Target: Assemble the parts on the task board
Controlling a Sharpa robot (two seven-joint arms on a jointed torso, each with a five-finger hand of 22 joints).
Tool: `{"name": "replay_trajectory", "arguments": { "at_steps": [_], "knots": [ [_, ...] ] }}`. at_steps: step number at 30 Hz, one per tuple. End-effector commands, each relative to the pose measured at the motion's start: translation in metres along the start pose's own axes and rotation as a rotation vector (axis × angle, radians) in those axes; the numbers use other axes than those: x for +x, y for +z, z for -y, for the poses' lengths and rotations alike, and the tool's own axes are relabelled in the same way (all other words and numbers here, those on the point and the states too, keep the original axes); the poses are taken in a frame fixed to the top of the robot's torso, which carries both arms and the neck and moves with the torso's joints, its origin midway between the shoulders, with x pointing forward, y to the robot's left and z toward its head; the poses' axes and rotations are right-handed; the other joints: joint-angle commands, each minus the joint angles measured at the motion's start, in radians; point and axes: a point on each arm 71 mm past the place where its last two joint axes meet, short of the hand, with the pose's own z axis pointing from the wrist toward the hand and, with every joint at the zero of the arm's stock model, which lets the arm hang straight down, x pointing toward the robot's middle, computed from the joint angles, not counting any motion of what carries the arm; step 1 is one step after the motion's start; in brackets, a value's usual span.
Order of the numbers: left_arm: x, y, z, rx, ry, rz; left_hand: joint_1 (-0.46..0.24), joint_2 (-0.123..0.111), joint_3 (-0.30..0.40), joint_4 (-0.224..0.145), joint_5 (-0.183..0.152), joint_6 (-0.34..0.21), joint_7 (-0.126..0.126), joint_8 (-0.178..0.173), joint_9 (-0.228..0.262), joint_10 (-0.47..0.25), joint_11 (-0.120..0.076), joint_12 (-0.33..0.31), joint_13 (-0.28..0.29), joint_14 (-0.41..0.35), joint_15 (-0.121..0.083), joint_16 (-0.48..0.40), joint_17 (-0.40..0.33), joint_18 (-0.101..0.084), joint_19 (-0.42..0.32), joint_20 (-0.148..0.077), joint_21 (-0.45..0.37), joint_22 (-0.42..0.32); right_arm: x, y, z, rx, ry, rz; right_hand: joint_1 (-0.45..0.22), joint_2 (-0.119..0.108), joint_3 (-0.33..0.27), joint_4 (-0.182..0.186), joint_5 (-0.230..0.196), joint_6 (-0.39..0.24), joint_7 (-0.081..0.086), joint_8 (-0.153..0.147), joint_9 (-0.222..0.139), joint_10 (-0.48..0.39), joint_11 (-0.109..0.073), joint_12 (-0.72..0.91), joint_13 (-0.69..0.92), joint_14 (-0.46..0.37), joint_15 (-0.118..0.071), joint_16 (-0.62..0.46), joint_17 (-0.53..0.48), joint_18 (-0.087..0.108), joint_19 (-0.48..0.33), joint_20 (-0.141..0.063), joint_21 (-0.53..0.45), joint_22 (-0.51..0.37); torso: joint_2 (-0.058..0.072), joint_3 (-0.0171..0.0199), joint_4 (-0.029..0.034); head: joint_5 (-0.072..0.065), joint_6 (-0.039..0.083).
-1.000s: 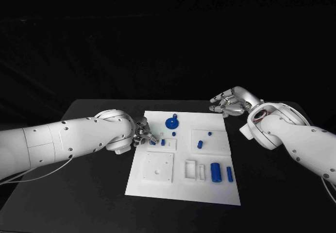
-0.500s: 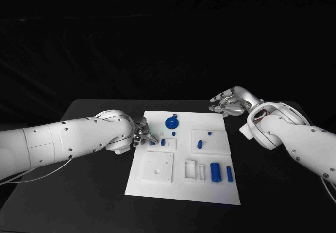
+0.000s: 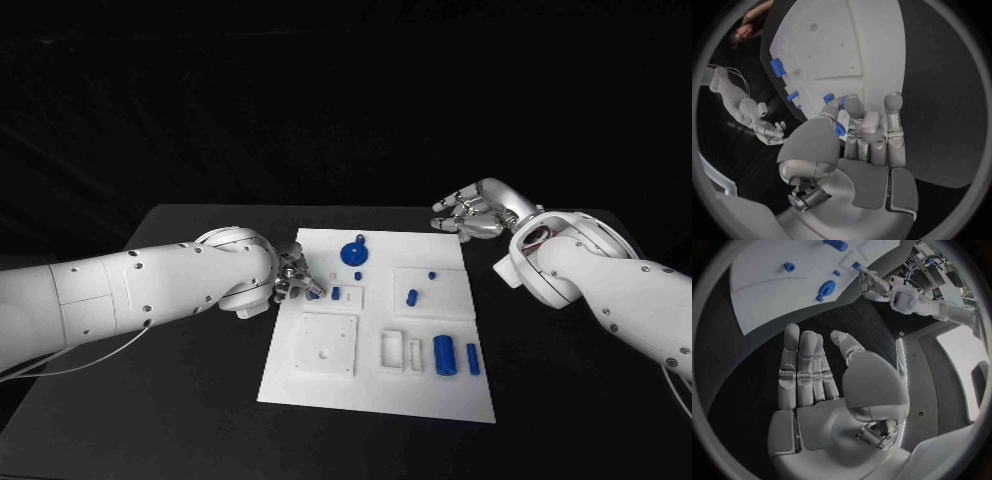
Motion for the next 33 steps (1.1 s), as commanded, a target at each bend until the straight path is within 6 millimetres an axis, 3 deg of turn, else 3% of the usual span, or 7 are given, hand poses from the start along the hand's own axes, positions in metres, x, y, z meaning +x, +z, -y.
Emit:
{"name": "replay_trajectory", "arguments": {
  "at_steps": [1,23,30,33],
  "knots": [
    [0.0057,0.0011,-0.0003,-0.007,0.015,-0.026,0.027,0.040,0.060,-0.070,0.001,-0.010,0.001,0.008,0.009,0.047,-0.003,0.003,-0.001,-0.001,0.005,-0.005,-0.002,0.019,0.002,0.006,0.001,0.018,0.0010,-0.0001,-0.0005,-0.006,0.000,-0.007,0.007,-0.004,-0.002,0.004,0.003,-0.007,0.002,-0.005,-0.001,0.002,0.003,0.001,-0.001,-0.007,0.002,-0.003,-0.002,-0.006,-0.003,-0.002,0.000,-0.001,0.000,0.0002,-0.0006,0.000,0.000],
    [0.0077,0.0047,0.0054,-0.005,0.066,-0.065,0.025,0.051,0.066,-0.093,-0.009,-0.022,0.002,0.019,0.040,0.045,-0.003,0.000,0.002,-0.004,0.005,-0.005,-0.004,0.017,-0.002,0.005,0.002,0.018,0.0021,0.0001,-0.0005,-0.005,0.001,-0.010,0.007,-0.004,-0.002,0.004,0.003,-0.007,0.002,-0.005,-0.001,0.002,0.003,0.001,-0.001,-0.007,0.002,-0.003,-0.002,-0.006,-0.003,-0.002,0.000,-0.001,0.000,0.0008,-0.0006,-0.004,0.000],
    [0.0090,0.0059,0.0088,0.000,0.077,-0.077,0.018,0.027,0.040,-0.063,-0.023,-0.019,-0.001,0.011,0.032,0.045,-0.003,-0.003,0.003,-0.006,0.006,-0.008,-0.008,0.014,-0.002,0.005,0.000,0.018,0.0023,0.0003,-0.0006,-0.005,0.001,-0.011,0.006,-0.003,-0.005,0.004,0.003,-0.008,0.002,-0.005,-0.001,0.002,0.003,0.001,-0.002,-0.008,0.002,-0.003,-0.002,-0.006,-0.004,-0.002,0.000,-0.002,0.000,0.0010,-0.0010,-0.004,-0.001],
    [0.0088,0.0064,0.0092,-0.004,0.077,-0.075,0.015,0.001,0.017,-0.036,-0.029,-0.010,-0.005,0.001,0.016,0.046,-0.004,-0.005,0.003,-0.007,0.005,-0.008,-0.009,0.014,-0.003,0.006,-0.003,0.017,0.0022,0.0002,-0.0005,-0.005,0.001,-0.011,0.006,-0.003,-0.005,0.004,0.003,-0.008,0.002,-0.005,-0.001,0.002,0.003,0.001,-0.002,-0.008,0.002,-0.003,-0.002,-0.006,-0.004,-0.002,0.000,-0.002,0.000,0.0014,-0.0001,-0.004,-0.001]
  ]
}}
